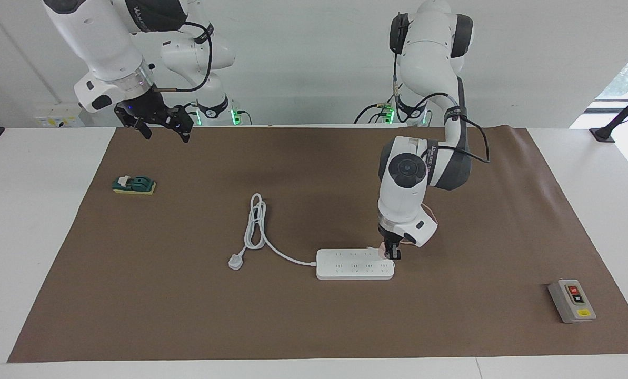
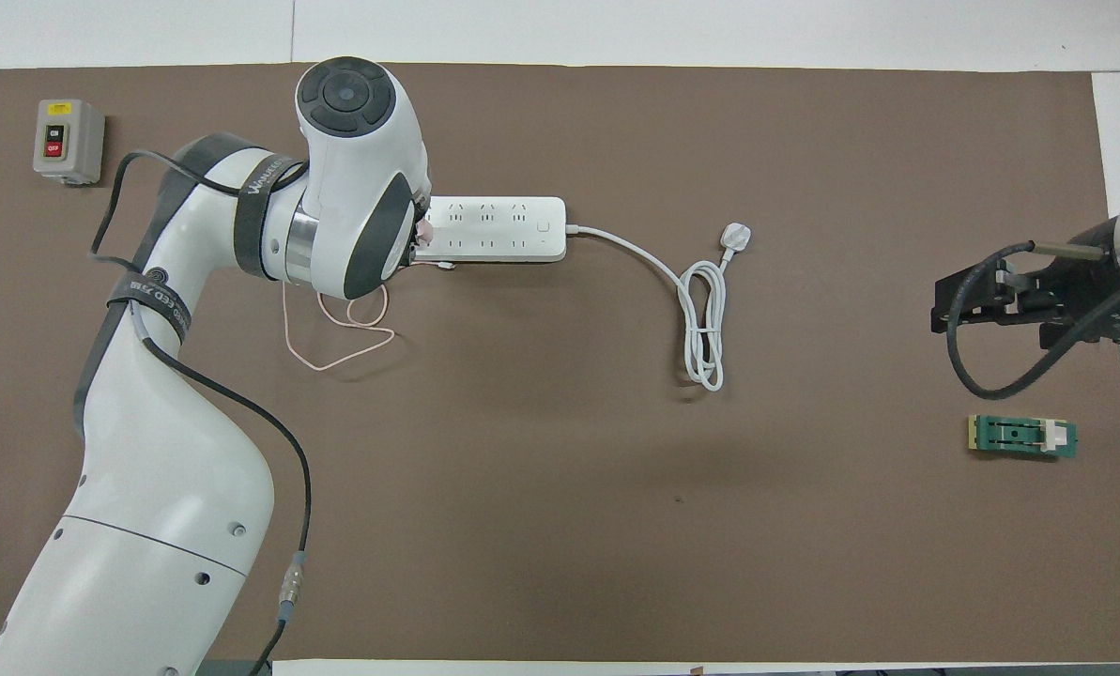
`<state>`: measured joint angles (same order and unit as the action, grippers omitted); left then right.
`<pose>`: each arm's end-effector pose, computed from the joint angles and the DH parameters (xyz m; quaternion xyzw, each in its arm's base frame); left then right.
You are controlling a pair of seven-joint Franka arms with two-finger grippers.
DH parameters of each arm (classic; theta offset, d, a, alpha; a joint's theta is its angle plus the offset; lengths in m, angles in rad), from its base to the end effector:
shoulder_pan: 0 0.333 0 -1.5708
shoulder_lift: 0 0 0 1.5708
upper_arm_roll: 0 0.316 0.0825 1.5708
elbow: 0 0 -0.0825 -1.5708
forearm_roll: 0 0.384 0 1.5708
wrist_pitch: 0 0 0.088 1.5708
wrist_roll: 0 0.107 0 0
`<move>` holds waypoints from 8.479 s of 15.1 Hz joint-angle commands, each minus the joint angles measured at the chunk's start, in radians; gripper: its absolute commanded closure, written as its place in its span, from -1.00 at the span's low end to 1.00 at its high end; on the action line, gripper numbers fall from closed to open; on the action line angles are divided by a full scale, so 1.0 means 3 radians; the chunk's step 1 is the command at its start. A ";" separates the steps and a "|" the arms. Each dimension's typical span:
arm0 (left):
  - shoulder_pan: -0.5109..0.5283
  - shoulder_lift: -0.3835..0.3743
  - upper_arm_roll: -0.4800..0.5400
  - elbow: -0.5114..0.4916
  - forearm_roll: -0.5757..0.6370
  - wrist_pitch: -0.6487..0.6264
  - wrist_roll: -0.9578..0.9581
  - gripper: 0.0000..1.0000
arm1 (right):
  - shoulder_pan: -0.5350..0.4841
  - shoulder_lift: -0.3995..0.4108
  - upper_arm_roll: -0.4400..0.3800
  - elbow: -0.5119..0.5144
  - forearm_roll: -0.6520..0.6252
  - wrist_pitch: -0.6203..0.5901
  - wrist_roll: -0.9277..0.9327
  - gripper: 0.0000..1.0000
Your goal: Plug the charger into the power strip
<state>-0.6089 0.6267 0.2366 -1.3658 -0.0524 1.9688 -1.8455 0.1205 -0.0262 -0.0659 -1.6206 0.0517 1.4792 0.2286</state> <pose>0.6571 -0.2979 0.3586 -0.7475 -0.6627 -0.0387 0.0231 0.5341 0.0347 0.6082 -0.9943 0.0858 0.0608 0.0183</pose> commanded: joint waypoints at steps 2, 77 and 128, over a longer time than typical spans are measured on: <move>-0.0036 -0.0034 0.0029 -0.0095 0.0078 0.0090 -0.0066 1.00 | -0.0039 -0.0035 0.0020 -0.0003 -0.0045 -0.0053 -0.0072 -1.00; -0.0138 0.0253 -0.0006 -0.0126 0.0170 0.0166 0.0067 1.00 | -0.0044 -0.0035 0.0020 -0.0003 -0.0045 -0.0053 -0.0072 -1.00; 0.1227 -0.2232 0.0024 -0.0658 0.0236 -0.1541 0.5824 -1.00 | -0.0039 -0.0035 0.0020 -0.0003 -0.0045 -0.0053 -0.0072 -1.00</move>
<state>-0.2447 -0.0368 0.2463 -1.5530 -0.0111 1.5008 -0.1213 0.1205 -0.0265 -0.0659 -1.6206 0.0517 1.4792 0.2286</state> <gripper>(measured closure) 0.000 0.000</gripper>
